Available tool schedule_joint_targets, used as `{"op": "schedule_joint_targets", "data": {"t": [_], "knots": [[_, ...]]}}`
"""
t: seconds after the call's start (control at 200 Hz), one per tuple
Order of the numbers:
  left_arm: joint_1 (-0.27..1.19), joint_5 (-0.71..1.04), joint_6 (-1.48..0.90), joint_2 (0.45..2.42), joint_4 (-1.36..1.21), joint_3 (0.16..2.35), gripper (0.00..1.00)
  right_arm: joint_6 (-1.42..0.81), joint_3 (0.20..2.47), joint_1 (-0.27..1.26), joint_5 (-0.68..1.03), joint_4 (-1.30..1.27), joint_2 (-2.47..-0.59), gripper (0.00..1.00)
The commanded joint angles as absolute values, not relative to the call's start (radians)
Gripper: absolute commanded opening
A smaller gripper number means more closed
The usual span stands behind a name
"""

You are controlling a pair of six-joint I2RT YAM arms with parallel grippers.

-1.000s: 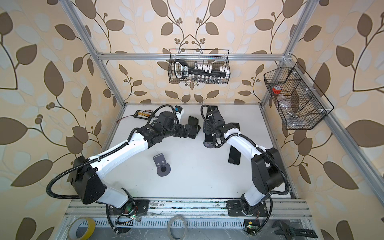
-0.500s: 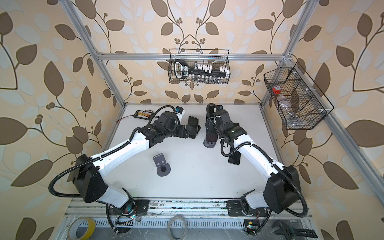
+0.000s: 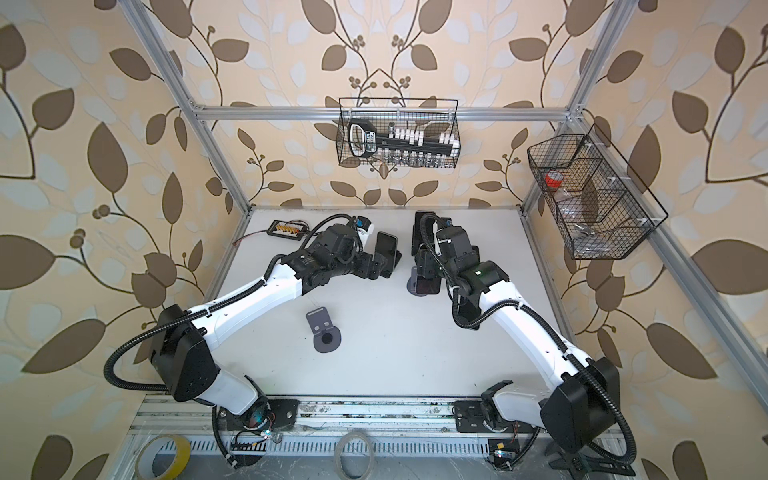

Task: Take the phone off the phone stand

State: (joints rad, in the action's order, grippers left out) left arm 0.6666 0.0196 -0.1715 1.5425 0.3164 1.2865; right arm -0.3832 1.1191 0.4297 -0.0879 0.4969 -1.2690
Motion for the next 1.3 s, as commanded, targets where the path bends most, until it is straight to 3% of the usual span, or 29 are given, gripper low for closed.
{"op": "schedule_joint_targets", "data": {"t": [0.0, 0.53, 1.3], "knots": [[0.667, 0.068, -0.11, 1.512, 0.265, 1.297, 0.89, -0.369, 1.112, 0.422, -0.049, 0.517, -1.248, 0.55], [0.701, 0.129, 0.002, 1.491, 0.225, 1.271, 0.91, -0.376, 1.065, 0.407, 0.103, 0.496, -1.239, 0.54], [0.713, 0.158, 0.029, 1.412, 0.284, 1.286, 0.92, -0.351, 1.033, 0.368, 0.115, 0.516, -1.185, 0.52]]}}
